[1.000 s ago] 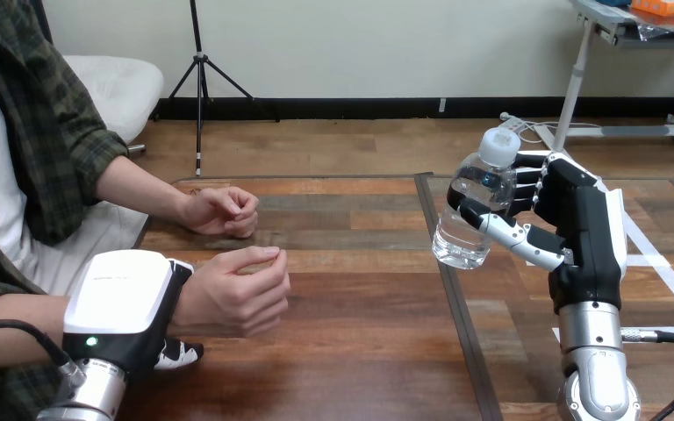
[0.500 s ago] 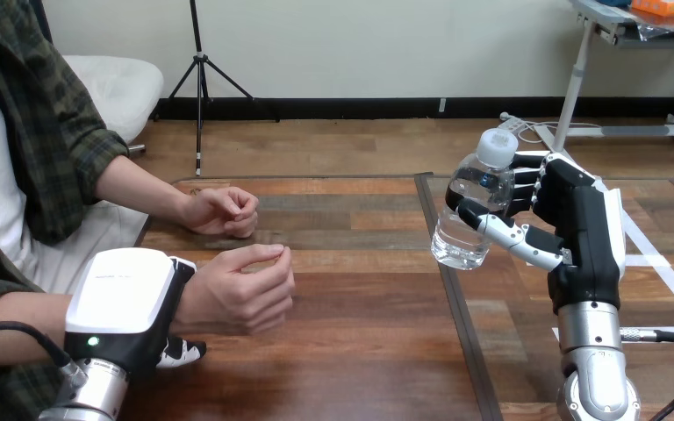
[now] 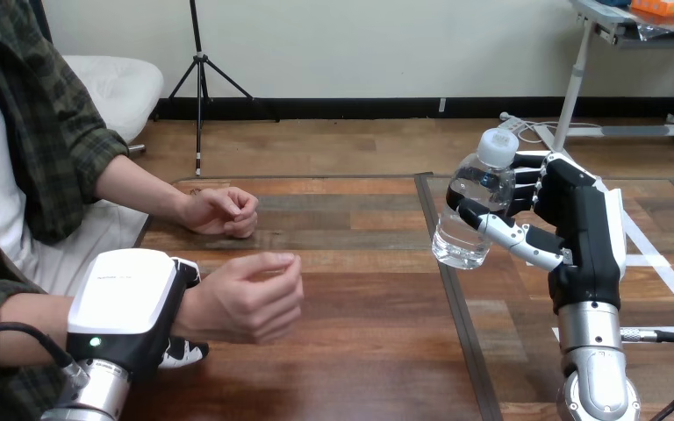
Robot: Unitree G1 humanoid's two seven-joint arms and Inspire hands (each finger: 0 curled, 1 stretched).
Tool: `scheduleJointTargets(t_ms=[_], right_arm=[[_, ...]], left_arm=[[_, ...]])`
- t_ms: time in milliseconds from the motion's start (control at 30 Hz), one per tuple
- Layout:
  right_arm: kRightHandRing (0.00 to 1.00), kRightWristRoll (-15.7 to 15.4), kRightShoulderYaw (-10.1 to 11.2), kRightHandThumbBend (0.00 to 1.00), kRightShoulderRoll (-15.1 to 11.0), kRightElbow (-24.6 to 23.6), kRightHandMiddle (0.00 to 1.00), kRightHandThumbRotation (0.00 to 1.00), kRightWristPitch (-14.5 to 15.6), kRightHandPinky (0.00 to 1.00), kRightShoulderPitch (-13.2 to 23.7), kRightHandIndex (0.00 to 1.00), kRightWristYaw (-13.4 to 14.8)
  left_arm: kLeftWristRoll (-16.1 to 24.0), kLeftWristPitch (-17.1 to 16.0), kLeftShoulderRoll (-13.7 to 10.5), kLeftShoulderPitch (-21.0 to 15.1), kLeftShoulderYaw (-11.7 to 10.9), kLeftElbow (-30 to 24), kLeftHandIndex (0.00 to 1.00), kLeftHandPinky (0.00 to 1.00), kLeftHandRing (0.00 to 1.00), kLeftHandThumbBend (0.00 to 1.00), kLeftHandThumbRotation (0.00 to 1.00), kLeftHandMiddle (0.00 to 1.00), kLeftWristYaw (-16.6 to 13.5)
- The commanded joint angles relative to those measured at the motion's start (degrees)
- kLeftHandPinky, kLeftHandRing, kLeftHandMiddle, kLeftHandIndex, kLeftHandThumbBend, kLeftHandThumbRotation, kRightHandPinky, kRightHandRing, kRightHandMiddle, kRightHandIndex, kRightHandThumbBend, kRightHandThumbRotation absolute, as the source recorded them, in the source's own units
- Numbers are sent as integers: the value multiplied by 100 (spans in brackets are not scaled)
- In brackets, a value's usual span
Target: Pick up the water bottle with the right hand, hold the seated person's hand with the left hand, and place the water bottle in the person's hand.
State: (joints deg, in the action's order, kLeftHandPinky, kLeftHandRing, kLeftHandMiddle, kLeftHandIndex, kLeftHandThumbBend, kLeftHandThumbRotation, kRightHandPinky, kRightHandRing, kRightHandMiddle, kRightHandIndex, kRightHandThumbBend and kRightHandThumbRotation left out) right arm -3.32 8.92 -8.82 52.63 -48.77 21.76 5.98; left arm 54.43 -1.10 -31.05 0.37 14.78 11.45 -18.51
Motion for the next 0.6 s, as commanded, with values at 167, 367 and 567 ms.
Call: scheduleJointTargets(t_ms=[167,367,567], right_arm=[[44,148,-4,72,26,-344,50,0,-212,39,311,53,-69],[44,169,3,72,27,-333,50,0,-234,39,316,53,-94],[44,101,0,72,14,-365,49,0,-188,39,303,53,-12]], left_arm=[[63,73,-6,-155,-10,-196,40,32,34,83,0,38,-92],[80,138,14,-139,-30,-214,38,31,34,81,0,37,-110],[190,236,-4,-141,-11,-204,38,31,34,82,0,38,-184]])
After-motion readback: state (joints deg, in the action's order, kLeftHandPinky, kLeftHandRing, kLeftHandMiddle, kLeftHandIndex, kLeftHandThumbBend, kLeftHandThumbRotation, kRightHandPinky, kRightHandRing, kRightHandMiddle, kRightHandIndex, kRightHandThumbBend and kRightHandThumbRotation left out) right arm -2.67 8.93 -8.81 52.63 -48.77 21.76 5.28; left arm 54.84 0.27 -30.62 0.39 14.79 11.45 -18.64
